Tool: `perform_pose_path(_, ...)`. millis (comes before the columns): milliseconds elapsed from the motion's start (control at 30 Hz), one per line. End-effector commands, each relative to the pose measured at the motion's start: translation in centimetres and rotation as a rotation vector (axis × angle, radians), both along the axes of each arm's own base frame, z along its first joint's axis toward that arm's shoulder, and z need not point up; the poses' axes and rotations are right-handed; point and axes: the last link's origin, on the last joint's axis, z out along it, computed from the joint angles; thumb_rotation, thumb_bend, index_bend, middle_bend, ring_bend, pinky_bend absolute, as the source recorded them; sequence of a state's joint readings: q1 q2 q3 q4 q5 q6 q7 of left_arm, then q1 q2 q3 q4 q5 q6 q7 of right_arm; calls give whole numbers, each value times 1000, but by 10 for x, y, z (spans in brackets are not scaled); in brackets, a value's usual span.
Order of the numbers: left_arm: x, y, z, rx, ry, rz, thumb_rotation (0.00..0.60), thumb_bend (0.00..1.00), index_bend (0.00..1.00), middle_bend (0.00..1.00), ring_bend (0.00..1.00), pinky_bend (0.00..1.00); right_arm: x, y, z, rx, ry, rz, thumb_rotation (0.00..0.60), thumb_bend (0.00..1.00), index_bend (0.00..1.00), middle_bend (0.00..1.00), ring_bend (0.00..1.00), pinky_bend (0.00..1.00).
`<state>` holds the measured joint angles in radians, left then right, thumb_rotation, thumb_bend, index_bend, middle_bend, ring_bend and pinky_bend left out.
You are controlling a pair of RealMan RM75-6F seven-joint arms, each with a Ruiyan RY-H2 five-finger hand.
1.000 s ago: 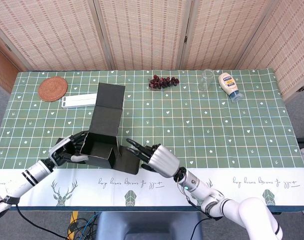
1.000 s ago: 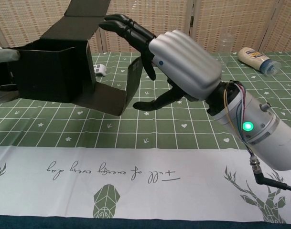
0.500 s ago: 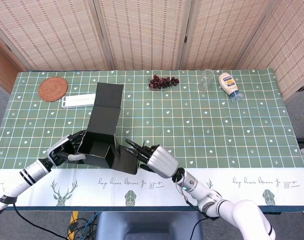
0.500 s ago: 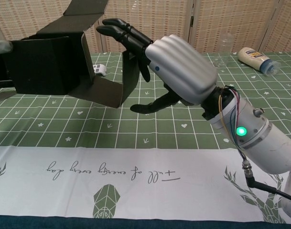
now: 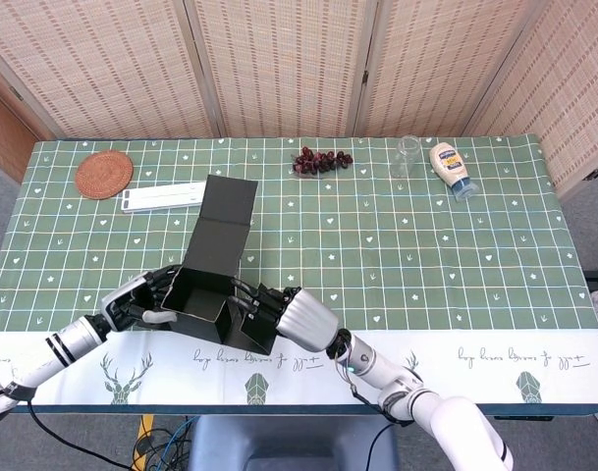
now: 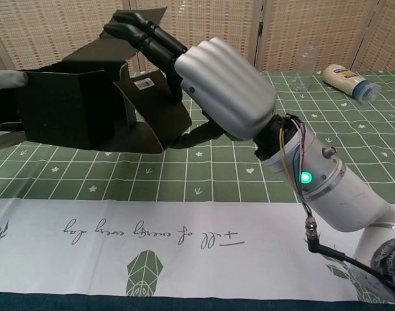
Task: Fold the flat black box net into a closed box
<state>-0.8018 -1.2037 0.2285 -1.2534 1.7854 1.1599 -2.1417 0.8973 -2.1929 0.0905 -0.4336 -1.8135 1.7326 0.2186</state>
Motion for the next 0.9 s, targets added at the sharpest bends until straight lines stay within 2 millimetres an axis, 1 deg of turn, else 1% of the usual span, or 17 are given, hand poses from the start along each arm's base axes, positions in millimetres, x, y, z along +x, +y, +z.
perform_pose_path(33,2,0,-4,7,40,-11,600,142,231,236,682,838,1,0,1,3,4,10,600,102,0,0,616,1000)
perform_pose_path(200,3,-1,-12,39,112,-53,600,142,231,236,680,838,1,-3,0,12,29,4,600,106,0,17,616,1000)
perform_pose_path(367,4,-7,-24,67,168,-94,600,142,231,236,680,838,-1,-6,-3,28,74,-9,600,110,0,35,616,1000)
perform_pose_path(567,5,-12,-43,87,228,-135,600,142,231,235,680,838,-5,-5,-7,37,130,-10,600,116,0,37,616,1000)
perform_pose_path(900,10,-19,-74,115,301,-201,600,142,231,236,679,838,-10,1,-21,61,232,15,600,124,0,57,622,1000)
